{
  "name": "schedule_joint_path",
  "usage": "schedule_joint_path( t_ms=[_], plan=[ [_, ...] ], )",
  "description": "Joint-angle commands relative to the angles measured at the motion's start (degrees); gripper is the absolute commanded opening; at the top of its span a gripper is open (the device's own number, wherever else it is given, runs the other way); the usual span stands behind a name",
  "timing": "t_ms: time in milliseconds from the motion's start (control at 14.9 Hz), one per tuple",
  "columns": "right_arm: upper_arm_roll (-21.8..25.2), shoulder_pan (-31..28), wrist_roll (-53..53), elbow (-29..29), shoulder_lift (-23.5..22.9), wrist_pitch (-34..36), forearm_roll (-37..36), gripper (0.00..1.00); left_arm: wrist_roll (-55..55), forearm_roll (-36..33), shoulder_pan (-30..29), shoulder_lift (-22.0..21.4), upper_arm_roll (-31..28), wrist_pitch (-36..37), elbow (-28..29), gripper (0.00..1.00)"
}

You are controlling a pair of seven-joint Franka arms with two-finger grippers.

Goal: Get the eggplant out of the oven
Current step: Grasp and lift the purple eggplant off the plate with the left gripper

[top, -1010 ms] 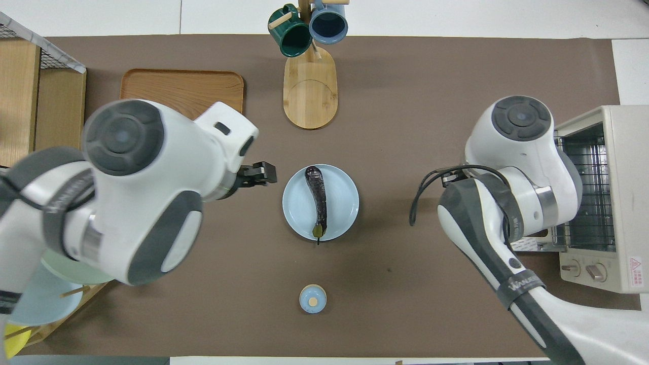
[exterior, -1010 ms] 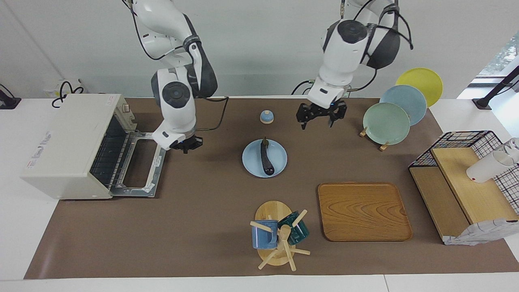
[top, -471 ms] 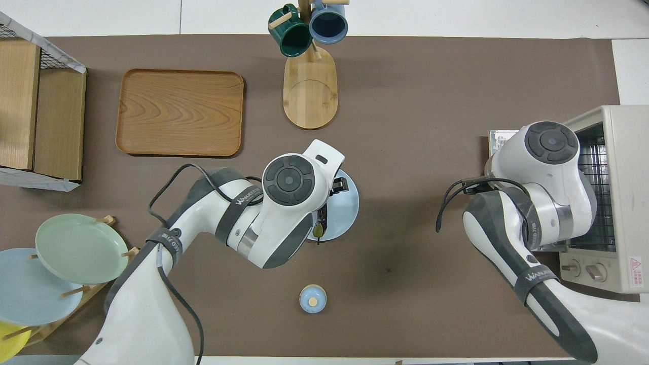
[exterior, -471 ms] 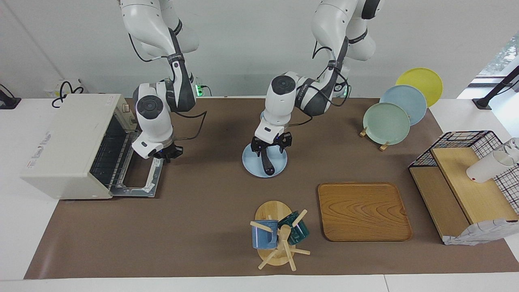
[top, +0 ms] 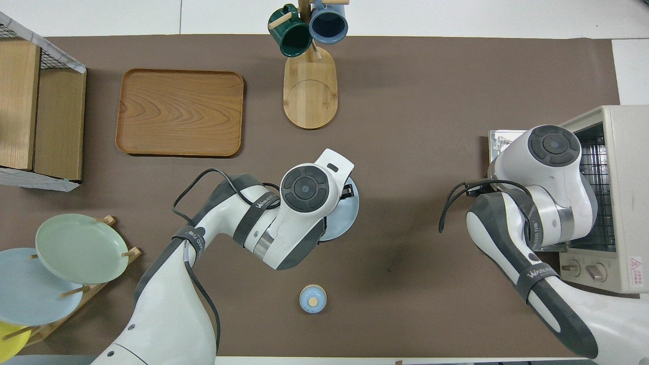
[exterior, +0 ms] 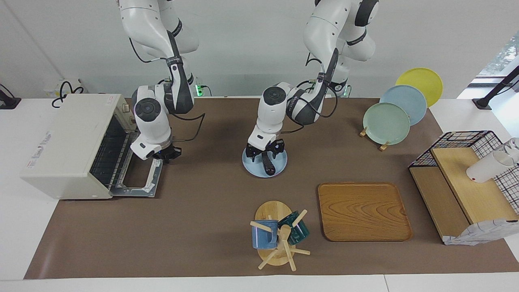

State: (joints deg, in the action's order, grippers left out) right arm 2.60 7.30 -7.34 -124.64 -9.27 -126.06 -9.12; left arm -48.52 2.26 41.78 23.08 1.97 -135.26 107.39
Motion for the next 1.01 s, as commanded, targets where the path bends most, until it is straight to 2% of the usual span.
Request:
schedule_joint_path(
  t_ms=[0, 135, 202, 471, 673, 808, 942],
  plan=[
    [-0.7, -1.8, 2.0, -0.8, 0.3, -1.2, -1.2, 0.00, -0.4, 0.4, 1.1, -0.6, -1.1, -2.3, 2.2, 0.53],
    [-0.7, -1.8, 3.0, -0.6, 0.3, -0.5, -3.9, 0.00, -0.3, 0.4, 1.1, -0.6, -1.2, -2.0, 2.0, 0.07],
    [-0.7, -1.8, 3.1, -0.2, 0.3, 0.3, -6.2, 0.00, -0.3, 0.2, 1.0, -0.6, -1.3, -1.5, 1.7, 0.00],
    [-0.6, -1.9, 8.4, 5.1, 1.2, 8.9, -8.9, 0.00, 1.8, -0.3, -1.2, -3.6, -1.6, 4.4, -0.2, 0.00],
    [-0.5, -4.7, 14.7, 12.2, 2.7, 19.0, -8.7, 0.00, 8.8, -0.2, -8.0, -7.2, -1.4, 13.1, -4.4, 0.00],
    [-0.5, -7.0, 18.6, 15.7, 3.9, 24.3, -8.3, 0.00, 13.3, 0.3, -12.8, -6.6, -1.4, 17.6, -9.5, 0.00],
    [-0.5, -9.8, 23.4, 16.3, 6.6, 25.8, -8.0, 0.00, 17.1, 1.1, -17.6, -5.2, -1.4, 18.4, -11.8, 0.00]
  ],
)
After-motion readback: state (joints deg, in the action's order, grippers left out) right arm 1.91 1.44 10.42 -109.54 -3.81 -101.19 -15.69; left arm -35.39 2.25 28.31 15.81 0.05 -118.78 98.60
